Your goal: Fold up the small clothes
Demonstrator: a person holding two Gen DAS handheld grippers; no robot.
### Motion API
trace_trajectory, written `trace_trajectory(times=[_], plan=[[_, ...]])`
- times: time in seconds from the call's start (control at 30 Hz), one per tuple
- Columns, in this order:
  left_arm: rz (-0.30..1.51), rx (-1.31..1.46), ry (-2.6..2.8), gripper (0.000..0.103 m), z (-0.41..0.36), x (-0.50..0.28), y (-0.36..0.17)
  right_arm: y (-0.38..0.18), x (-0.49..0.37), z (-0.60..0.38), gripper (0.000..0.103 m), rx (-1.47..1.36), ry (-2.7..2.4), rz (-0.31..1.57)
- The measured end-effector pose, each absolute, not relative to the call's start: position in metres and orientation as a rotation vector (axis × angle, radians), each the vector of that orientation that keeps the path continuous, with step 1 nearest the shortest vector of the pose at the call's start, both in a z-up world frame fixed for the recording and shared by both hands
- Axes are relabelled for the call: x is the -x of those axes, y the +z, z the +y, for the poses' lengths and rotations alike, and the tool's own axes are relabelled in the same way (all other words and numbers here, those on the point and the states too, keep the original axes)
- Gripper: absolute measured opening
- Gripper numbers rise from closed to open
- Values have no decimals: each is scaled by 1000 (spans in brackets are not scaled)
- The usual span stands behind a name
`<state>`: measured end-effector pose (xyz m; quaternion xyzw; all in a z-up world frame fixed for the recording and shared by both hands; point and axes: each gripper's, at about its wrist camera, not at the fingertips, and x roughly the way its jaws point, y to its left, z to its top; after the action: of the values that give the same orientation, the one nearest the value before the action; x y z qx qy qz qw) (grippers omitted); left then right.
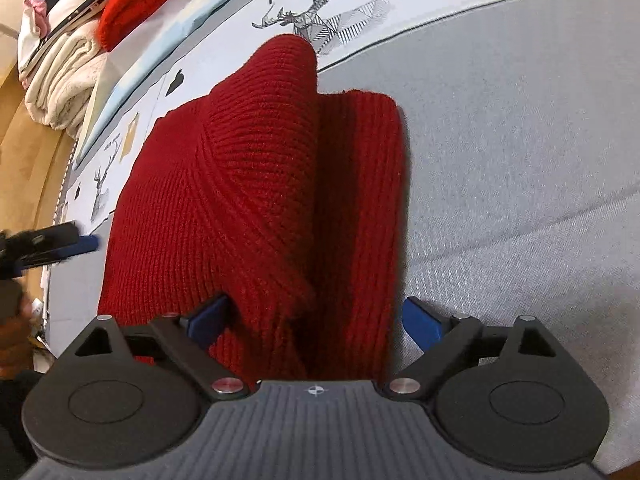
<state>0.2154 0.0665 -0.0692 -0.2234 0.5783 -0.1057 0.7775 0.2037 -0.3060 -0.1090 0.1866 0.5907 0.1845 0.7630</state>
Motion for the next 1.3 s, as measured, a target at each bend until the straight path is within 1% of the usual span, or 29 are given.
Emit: trace_trajectory(times=[0.07,0.1,0.17,0.4,0.53,0.57,0.63,0.67,0.7,0.73,0.77,0.8,0.93,0.97,1.17,1.23,1.3], plan=[[1283,556,-240,97,66,-224,-81,-111,-204,-306,93,-426,397,1293],[1285,558,-238,101,65,-228,-83,-112,-204,-306,93,-431,396,1296],[1296,538,-248,103,60,-235,-89,-114,-206,-306,94,-438,397,1299],[1339,626,-259,103,62,-255,-122,-117,-208,-306,94,-477,387,1301],[1332,636,-258,103,62,-258,-126,-117,-210,-304,93,-484,376,1293],[1336,641,-256,103,62,-259,-126,-116,-211,-302,92,-482,375,1289],[1342,643,-249,103,63,-261,-124,-115,-212,-298,86,-478,378,1275],[1332,631,-238,98,63,-261,-120,-114,-212,-297,74,-482,385,1266],[1306,610,-226,88,63,-262,-113,-112,-213,-294,62,-498,402,1254],[1272,588,-224,82,64,-261,-104,-110,-214,-292,60,-511,416,1242],[1233,563,-230,75,65,-262,-93,-107,-215,-289,56,-500,416,1230],[1195,546,-236,71,68,-263,-83,-103,-217,-285,53,-477,414,1214],[1072,473,-220,69,85,-264,-52,-95,-230,-272,46,-490,396,1157],[1047,453,-204,69,89,-265,-46,-92,-236,-265,43,-485,404,1130],[924,436,-125,69,133,-269,-25,-79,-260,-214,42,-477,435,1013],[904,442,-103,70,146,-271,-22,-76,-266,-196,42,-466,440,972],[891,460,-69,74,158,-273,-19,-73,-270,-183,42,-452,446,937]])
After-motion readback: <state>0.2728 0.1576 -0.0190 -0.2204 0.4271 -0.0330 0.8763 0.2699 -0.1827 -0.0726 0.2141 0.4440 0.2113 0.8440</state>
